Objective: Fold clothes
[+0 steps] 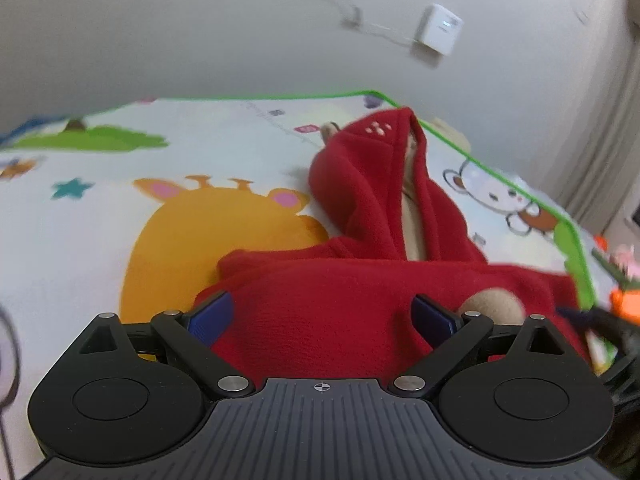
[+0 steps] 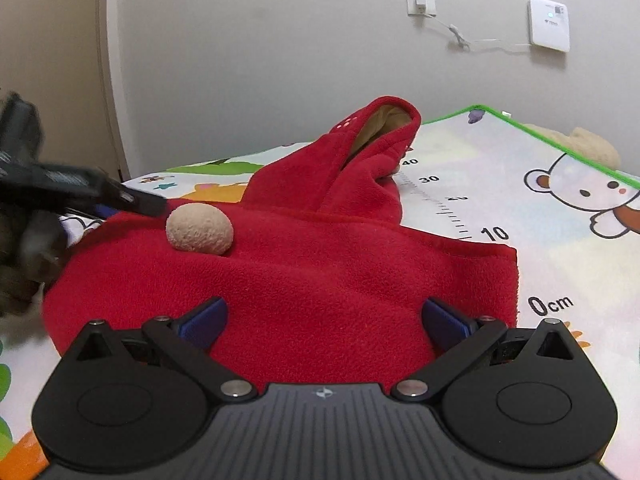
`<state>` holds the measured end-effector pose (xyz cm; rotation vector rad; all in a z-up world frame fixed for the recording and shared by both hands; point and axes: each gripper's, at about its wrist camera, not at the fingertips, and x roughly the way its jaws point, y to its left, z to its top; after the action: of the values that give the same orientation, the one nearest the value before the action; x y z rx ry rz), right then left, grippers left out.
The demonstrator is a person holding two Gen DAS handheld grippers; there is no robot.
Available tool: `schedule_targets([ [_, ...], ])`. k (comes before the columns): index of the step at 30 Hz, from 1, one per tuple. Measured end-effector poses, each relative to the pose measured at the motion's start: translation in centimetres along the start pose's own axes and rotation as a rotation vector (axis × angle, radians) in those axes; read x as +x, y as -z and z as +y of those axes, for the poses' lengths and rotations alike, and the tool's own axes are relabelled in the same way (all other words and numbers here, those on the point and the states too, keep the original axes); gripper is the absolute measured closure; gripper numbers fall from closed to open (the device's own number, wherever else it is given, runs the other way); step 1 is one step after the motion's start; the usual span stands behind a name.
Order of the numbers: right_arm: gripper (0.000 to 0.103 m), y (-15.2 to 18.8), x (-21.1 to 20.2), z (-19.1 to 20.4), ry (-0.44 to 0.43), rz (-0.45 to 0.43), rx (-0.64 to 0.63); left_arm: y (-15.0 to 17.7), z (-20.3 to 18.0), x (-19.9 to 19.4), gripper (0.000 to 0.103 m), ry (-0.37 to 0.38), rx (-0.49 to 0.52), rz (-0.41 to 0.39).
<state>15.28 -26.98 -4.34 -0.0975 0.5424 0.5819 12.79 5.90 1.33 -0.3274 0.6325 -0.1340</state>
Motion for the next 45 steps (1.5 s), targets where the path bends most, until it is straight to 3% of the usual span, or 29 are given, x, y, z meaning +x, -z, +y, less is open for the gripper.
schedule_targets([
  [4,0.0,-0.1,-0.2,0.6,0.026,0.011,-0.007,0.1,-0.9,-4.5,0.005,0.053,-0.087,0.075],
  [10,0.0,-0.3,-0.2,0.4,0.013,0.025,-0.006,2.8,-1.6,-7.7,0.004,0.343,-0.297,0.313],
  [12,0.0,-0.4,-0.2,0.2,0.003,0.024,0.009,4.1,-2.1,-6.8,0.004,0.38,-0.35,0.387],
  [15,0.0,-0.7,-0.3,0.1,-0.001,0.034,0.019,5.3,-3.1,-4.7,0.004,0.354,-0.361,0.45],
  [19,0.0,-2.6,-1.4,-0.8,-0.06,0.047,0.084,5.7,-3.8,-2.2,0.004,0.33,-0.395,0.468],
  [21,0.0,-4.3,-2.7,-1.9,-0.112,-0.005,0.144,5.6,-3.8,-1.4,0.004,0.327,-0.419,0.473],
  [24,0.0,-7.1,-2.9,-3.0,-0.083,-0.048,0.112,5.3,-4.0,-1.4,0.004,0.324,-0.405,0.46],
  [27,0.0,-8.3,0.7,-3.8,-0.055,0.053,0.021,5.3,-3.9,-1.5,0.004,0.325,-0.399,0.454],
  [31,0.0,-7.9,7.0,-5.6,-0.152,0.257,0.117,5.5,-3.6,-1.7,0.004,0.333,-0.401,0.437],
  [33,0.0,-7.2,9.0,-5.2,-0.157,0.328,0.085,5.5,-3.5,-1.9,0.004,0.33,-0.391,0.425],
  [38,0.0,-6.2,8.2,-4.5,-0.206,0.367,0.151,4.5,-1.3,-3.2,0.004,0.296,-0.387,0.368],
  [42,0.0,-4.8,5.3,-0.9,-0.251,0.396,0.144,3.4,1.2,-4.6,0.004,0.249,-0.387,0.313],
  [45,0.0,-3.5,2.7,3.0,-0.338,0.425,0.14,2.6,3.1,-5.7,0.004,0.213,-0.387,0.272],
])
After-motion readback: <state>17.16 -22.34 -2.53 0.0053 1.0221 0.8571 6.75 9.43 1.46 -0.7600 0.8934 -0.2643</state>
